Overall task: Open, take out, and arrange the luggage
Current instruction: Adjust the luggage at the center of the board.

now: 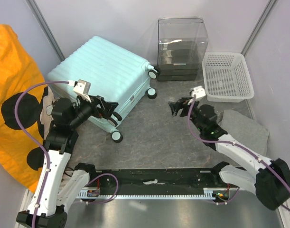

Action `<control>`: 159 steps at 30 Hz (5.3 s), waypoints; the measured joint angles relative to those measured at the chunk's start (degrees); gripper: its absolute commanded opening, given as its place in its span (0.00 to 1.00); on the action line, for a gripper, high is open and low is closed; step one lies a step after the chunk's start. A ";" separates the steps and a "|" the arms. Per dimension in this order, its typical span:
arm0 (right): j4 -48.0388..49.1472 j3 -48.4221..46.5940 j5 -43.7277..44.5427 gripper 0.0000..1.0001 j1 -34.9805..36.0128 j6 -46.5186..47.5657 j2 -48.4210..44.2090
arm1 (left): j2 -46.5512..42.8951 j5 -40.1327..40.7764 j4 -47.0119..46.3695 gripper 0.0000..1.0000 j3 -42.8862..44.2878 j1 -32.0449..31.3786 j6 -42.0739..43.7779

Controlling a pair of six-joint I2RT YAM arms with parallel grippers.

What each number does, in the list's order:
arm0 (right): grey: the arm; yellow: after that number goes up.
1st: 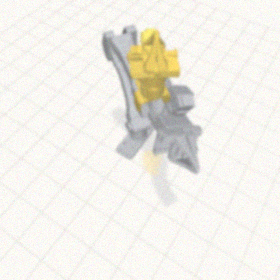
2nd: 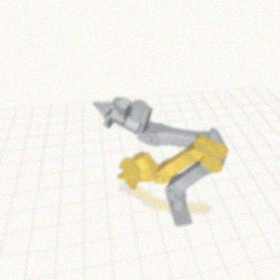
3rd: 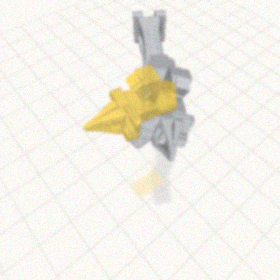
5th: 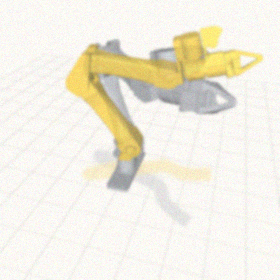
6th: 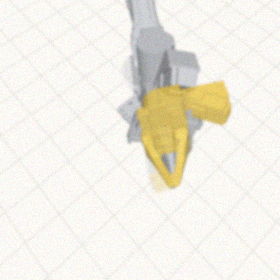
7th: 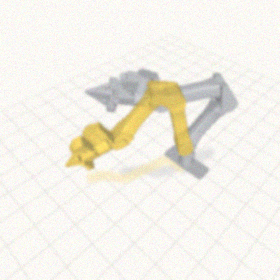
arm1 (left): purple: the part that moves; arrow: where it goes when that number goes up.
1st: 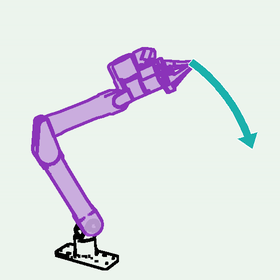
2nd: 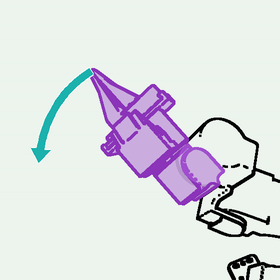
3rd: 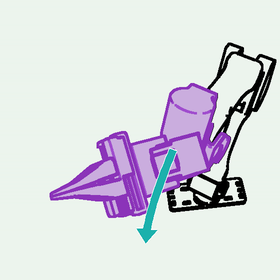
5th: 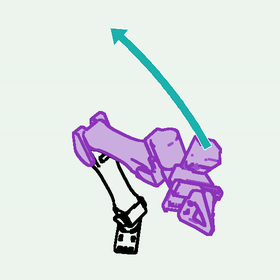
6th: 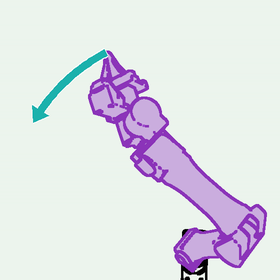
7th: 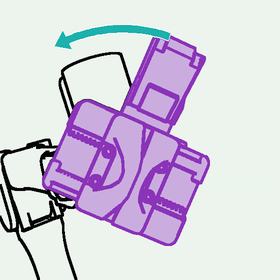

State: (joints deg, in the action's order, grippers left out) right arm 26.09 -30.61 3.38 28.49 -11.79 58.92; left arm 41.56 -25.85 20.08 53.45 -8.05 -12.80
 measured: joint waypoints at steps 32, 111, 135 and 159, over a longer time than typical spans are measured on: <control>-9.81 -38.34 -7.56 0.80 34.16 4.39 38.80 | 8.52 15.28 0.57 0.99 6.86 10.99 0.15; -34.49 -1.77 53.07 0.00 33.70 23.54 -15.02 | 8.98 9.09 -4.02 0.99 -2.95 11.74 -3.21; -34.82 -1.68 59.23 0.95 32.63 22.38 -15.06 | 7.10 2.86 -7.58 0.99 -9.49 11.78 -8.55; -28.30 -14.43 42.60 0.98 31.93 20.13 -20.28 | 4.79 1.62 -8.90 0.96 -11.34 12.46 -9.40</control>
State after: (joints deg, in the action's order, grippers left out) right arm -2.22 -45.04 45.98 60.42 8.34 38.63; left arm 46.35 -24.23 11.18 42.11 4.40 -22.20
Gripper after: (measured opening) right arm 0.982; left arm 0.928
